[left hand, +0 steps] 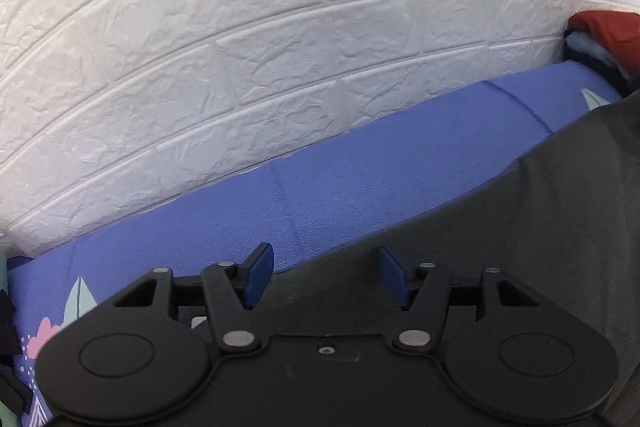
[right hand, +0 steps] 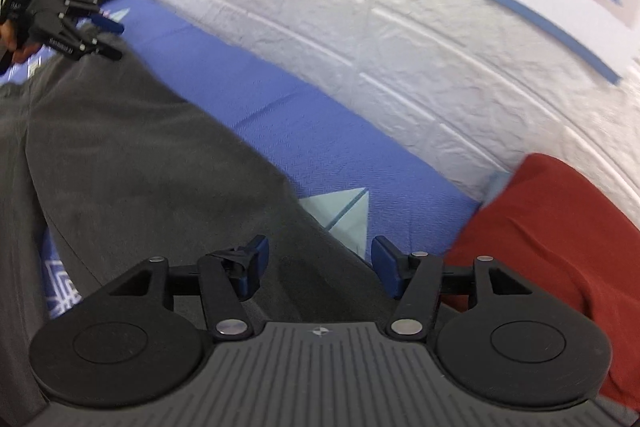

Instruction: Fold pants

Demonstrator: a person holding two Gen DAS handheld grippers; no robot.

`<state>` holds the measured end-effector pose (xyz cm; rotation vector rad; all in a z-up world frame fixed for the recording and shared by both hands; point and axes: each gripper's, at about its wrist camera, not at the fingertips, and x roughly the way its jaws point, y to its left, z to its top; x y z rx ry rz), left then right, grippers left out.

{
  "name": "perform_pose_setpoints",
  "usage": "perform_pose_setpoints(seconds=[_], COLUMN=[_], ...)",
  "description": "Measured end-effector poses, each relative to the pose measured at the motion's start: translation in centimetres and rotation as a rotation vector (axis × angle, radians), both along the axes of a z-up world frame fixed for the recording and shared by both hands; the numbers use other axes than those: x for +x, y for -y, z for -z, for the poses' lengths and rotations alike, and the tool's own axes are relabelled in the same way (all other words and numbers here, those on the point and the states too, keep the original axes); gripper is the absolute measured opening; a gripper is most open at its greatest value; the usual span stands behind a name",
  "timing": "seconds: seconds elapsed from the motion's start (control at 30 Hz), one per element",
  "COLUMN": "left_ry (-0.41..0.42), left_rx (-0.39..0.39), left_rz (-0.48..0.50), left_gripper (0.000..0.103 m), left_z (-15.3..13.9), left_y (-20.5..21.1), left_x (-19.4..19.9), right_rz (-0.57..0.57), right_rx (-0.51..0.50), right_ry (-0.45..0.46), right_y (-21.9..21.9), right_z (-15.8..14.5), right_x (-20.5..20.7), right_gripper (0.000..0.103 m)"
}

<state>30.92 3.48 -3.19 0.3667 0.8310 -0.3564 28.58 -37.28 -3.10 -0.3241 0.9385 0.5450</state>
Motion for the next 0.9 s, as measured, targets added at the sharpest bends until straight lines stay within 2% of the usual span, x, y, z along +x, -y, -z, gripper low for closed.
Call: perform_pose_setpoints(seconds=[0.1,0.2,0.33,0.4,0.43,0.47,0.53,0.6,0.7,0.9], left_ry=[-0.032,-0.057,-0.073,-0.085,-0.073,-0.065,-0.036,-0.024,0.013,0.146], left_rx=[0.018,0.078,0.002,-0.062,-0.065,-0.072,-0.054,-0.070,-0.127,-0.196], left_rz=[0.033,0.066,0.032,0.028,0.031,0.056,0.042,0.018,-0.020,-0.053], left_gripper=[0.103,0.103,0.103,0.101,0.090,0.053,0.049,0.031,0.022,0.020], left_z=[0.5,1.8,2.4,2.6,2.4,2.3,2.3,2.1,0.8,-3.3], left_y=[-0.2,0.0,-1.2,-1.5,-1.3,-0.9,0.0,0.1,-0.7,-1.7], left_x=[1.0,2.1,3.0,2.7,2.2,1.8,1.1,0.6,-0.1,-4.3], right_rz=[-0.014,-0.003,-0.007,-0.002,0.002,0.008,0.029,0.056,0.096,0.112], right_rx=[-0.015,-0.002,0.012,0.048,0.067,0.069,0.069,0.082,0.126,0.146], right_ry=[-0.049,-0.104,-0.122,-0.128,-0.128,-0.112,-0.077,-0.042,0.023,0.142], right_y=[-0.2,0.1,0.1,0.1,0.1,0.1,-0.2,-0.3,0.1,-0.4], right_z=[0.8,1.6,2.3,2.1,2.0,1.9,1.6,1.0,-0.9,-5.4], right_x=[1.3,2.5,2.9,2.7,2.5,2.2,1.3,0.4,-1.3,-7.3], right_gripper=[0.095,0.093,0.090,0.057,0.029,0.019,0.011,0.006,0.003,0.003])
